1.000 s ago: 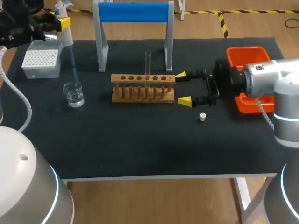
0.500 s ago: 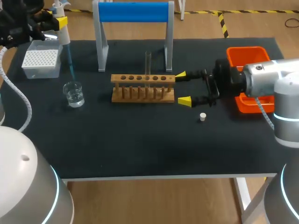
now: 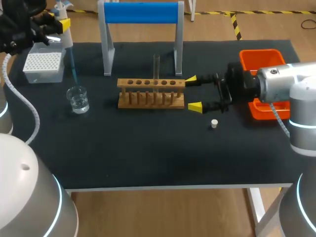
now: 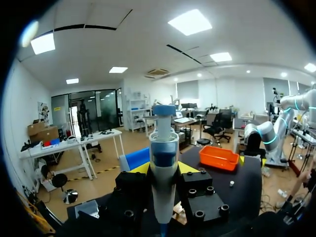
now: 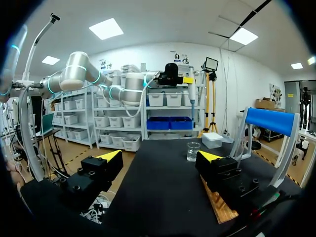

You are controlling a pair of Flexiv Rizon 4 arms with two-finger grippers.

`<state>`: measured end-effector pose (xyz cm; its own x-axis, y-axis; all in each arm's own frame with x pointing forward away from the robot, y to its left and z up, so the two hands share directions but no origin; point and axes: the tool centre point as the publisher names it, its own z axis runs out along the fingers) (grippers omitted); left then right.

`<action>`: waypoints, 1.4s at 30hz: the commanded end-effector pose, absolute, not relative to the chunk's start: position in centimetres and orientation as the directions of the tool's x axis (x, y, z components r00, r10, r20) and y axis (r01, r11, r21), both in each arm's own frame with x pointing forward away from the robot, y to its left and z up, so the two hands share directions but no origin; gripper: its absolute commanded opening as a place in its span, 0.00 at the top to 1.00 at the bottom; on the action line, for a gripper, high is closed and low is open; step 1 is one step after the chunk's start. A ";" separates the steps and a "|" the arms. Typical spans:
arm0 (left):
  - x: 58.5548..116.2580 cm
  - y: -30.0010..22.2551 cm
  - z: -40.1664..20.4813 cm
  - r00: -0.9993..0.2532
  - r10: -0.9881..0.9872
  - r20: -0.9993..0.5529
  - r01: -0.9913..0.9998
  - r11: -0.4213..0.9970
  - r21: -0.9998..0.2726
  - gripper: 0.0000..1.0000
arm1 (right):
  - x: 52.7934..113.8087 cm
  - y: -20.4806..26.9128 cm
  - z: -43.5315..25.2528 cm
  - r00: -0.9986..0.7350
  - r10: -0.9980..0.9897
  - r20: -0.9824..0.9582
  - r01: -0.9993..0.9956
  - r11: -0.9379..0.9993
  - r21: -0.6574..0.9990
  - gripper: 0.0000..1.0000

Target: Invert the test tube, pick up the pipette, mount the tip to pipette, aspirate from beaker and dispense into the tube, eject the tip, return the pipette, and cap with the stopper.

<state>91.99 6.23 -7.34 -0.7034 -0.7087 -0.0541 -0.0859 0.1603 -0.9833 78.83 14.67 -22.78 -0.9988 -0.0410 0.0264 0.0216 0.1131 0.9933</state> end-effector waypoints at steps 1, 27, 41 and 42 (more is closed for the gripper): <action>91.6 6.2 -7.7 -0.691 -0.720 -0.065 -0.065 0.152 -0.986 1.00 | 78.8 14.6 -22.7 -0.999 -0.041 0.027 0.022 0.114 0.993 0.00; 91.1 6.8 -7.9 -0.695 -0.717 -0.056 -0.044 0.120 -0.992 1.00 | 78.8 14.6 -22.7 -0.999 -0.041 0.027 0.022 0.114 0.993 0.00; 91.1 6.8 -7.9 -0.695 -0.717 -0.056 -0.044 0.120 -0.992 1.00 | 78.8 14.6 -22.7 -0.999 -0.041 0.027 0.022 0.114 0.993 0.00; 91.1 6.8 -7.9 -0.695 -0.717 -0.056 -0.044 0.120 -0.992 1.00 | 78.8 14.6 -22.7 -0.999 -0.041 0.027 0.022 0.114 0.993 0.00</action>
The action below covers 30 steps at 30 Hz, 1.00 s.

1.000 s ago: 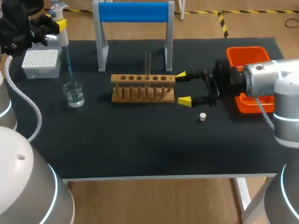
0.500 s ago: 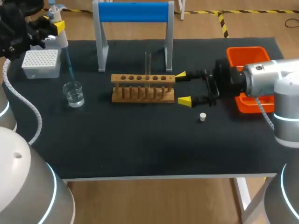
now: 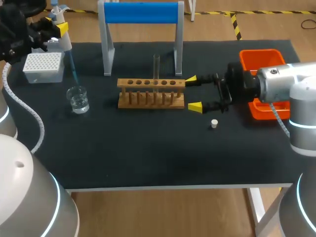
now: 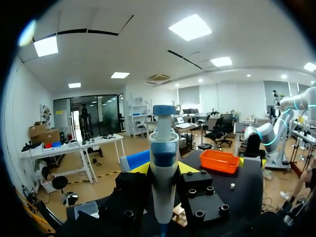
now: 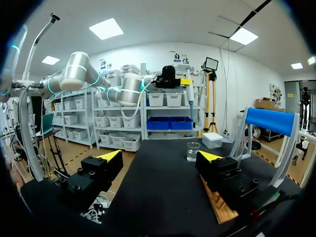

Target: Invert the test tube, pick up the pipette, mount the tip to pipette, aspirate from beaker and dispense into the tube, eject the tip, return the pipette, and cap with the stopper.

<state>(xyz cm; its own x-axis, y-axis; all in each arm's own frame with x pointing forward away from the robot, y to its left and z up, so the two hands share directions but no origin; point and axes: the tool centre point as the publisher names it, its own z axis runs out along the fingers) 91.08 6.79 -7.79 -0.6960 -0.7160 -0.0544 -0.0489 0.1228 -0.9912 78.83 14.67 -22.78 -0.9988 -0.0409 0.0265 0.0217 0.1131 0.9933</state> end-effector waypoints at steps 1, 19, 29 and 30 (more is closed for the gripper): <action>91.1 6.8 -7.9 -0.695 -0.717 -0.056 -0.044 0.120 -0.992 1.00 | 78.8 14.6 -22.7 -0.999 -0.041 0.027 0.022 0.114 0.993 0.00; 91.1 6.8 -7.9 -0.695 -0.717 -0.056 -0.044 0.120 -0.992 1.00 | 78.9 19.2 -24.1 -0.996 0.025 0.089 0.092 0.181 0.979 0.00; 91.1 6.8 -7.9 -0.695 -0.717 -0.056 -0.044 0.120 -0.992 1.00 | 79.7 24.9 -25.7 -0.991 0.118 0.071 0.104 0.308 0.946 0.00; 91.1 6.8 -7.9 -0.695 -0.717 -0.056 -0.044 0.120 -0.992 1.00 | 79.8 25.5 -25.9 -0.990 0.125 0.059 0.097 0.326 0.940 0.00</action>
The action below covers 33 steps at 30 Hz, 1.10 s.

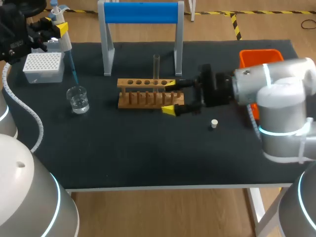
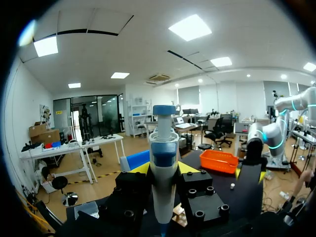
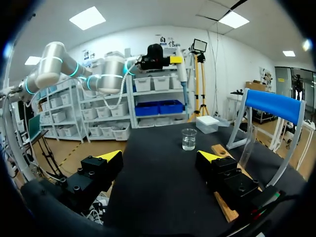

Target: Invert the test tube, pick up the pipette, mount the tip to pipette, aspirate from beaker and dispense into the tube, eject the tip, return the pipette, and cap with the stopper.

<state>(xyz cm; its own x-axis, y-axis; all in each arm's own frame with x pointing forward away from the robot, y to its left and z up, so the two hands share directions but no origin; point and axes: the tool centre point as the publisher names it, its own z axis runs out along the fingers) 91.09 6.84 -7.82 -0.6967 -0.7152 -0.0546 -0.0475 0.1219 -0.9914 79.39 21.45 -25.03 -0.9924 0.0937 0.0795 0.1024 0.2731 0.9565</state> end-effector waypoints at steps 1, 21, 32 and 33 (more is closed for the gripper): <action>91.1 6.8 -7.9 -0.695 -0.717 -0.056 -0.044 0.120 -0.992 1.00 | 79.9 26.1 -26.0 -0.990 0.132 0.050 0.092 0.340 0.936 0.00; 91.1 6.8 -7.9 -0.695 -0.717 -0.056 -0.044 0.120 -0.992 1.00 | 82.8 34.7 -28.4 -0.973 0.227 -0.027 0.097 0.517 0.850 0.00; 91.1 6.8 -7.9 -0.695 -0.717 -0.056 -0.044 0.120 -0.992 1.00 | 84.4 37.1 -29.9 -0.966 0.250 -0.066 0.085 0.549 0.832 0.00; 91.1 6.8 -7.9 -0.695 -0.717 -0.056 -0.044 0.120 -0.992 1.00 | 84.6 37.2 -30.1 -0.964 0.255 -0.070 0.086 0.554 0.828 0.00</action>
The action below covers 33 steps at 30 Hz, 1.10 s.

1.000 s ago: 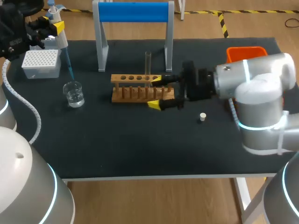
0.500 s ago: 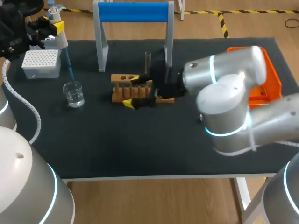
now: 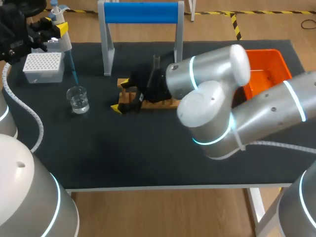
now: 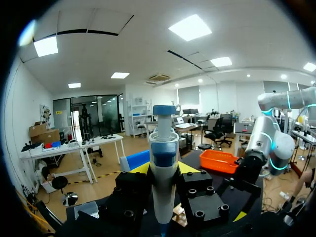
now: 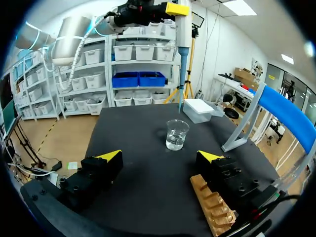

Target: Invert the test tube, pick up the pipette, mount the tip to pipette, aspirate from beaker and dispense into the tube, eject the tip, return the pipette, and cap with the stopper.

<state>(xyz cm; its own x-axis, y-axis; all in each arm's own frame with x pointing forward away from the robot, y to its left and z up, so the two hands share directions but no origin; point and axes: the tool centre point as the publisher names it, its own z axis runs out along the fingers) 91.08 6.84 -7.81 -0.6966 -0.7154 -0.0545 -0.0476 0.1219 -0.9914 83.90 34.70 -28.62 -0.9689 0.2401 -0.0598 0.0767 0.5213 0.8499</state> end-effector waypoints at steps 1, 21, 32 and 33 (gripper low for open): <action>91.1 6.8 -7.9 -0.695 -0.717 -0.056 -0.044 0.120 -0.992 1.00 | 84.8 37.3 -30.3 -0.964 0.258 -0.070 0.088 0.553 0.828 0.00; 91.1 6.8 -7.9 -0.695 -0.717 -0.056 -0.044 0.120 -0.992 1.00 | 85.3 38.1 -31.1 -0.962 0.262 -0.072 0.093 0.564 0.820 0.00; 91.1 6.8 -7.9 -0.695 -0.717 -0.056 -0.044 0.120 -0.992 1.00 | 85.3 38.1 -31.1 -0.962 0.262 -0.072 0.093 0.564 0.820 0.00; 91.1 6.8 -7.9 -0.695 -0.717 -0.056 -0.044 0.120 -0.992 1.00 | 85.3 38.1 -31.1 -0.962 0.262 -0.072 0.093 0.564 0.820 0.00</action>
<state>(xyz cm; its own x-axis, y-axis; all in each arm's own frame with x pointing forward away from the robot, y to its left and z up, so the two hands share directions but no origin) 91.08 6.84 -7.81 -0.6966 -0.7154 -0.0545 -0.0476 0.1219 -0.9914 85.29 38.10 -31.04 -0.9625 0.2617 -0.0721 0.0920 0.5644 0.8204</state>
